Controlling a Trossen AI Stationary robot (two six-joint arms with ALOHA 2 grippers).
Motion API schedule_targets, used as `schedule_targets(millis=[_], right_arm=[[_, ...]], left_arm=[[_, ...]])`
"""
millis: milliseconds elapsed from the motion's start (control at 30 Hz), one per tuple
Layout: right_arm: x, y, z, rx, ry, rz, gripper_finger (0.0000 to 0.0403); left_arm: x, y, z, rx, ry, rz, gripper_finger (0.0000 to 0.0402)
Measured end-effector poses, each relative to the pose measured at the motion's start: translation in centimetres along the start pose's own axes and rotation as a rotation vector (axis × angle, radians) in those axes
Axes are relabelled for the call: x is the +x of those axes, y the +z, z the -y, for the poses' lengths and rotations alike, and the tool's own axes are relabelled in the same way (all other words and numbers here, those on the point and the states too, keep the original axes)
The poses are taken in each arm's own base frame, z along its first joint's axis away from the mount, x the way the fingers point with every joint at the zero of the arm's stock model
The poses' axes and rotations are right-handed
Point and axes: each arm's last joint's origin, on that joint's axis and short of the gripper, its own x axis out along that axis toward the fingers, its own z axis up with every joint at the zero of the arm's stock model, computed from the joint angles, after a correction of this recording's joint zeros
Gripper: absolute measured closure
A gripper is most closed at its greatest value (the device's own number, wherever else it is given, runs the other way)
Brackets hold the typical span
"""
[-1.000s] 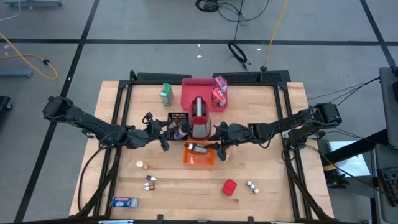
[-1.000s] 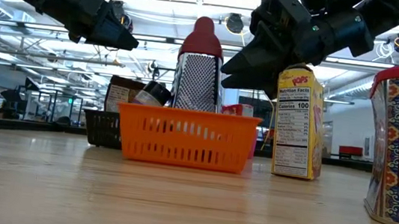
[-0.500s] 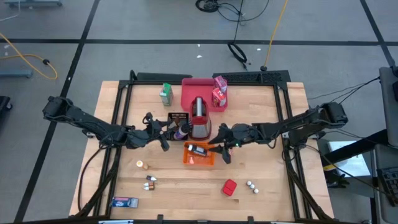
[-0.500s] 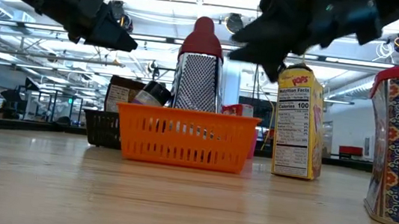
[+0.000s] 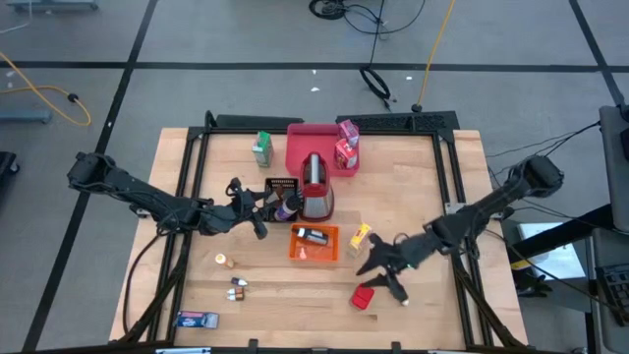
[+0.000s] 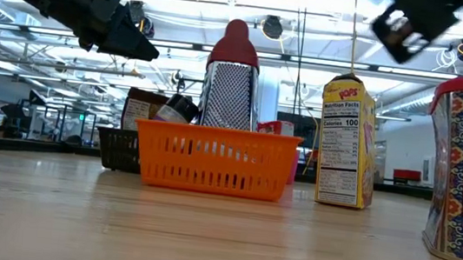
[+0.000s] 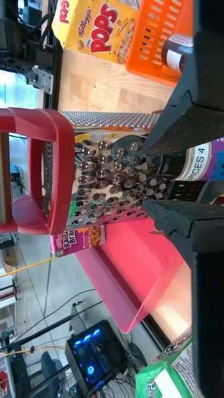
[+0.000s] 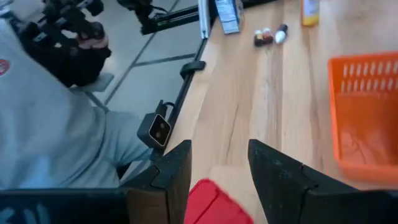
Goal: Pick & Place Kitchen Items
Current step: Put the red food coloring bottle into the orange bin
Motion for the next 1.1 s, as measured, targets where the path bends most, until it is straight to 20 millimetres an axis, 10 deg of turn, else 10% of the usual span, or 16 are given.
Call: schedule_targets(millis=[467,1100], right_arm=[[-1.3,-5.9,-4.8,0.188,-0.112,0.024,0.0252],[-2.7,-11.0,-3.9,0.483,-0.203,-0.014,0.0252]], left_arm=[[0.0,0.0,0.0,0.0,0.0,0.0,0.027],[0.0,0.0,0.0,0.0,0.0,0.0,0.027]])
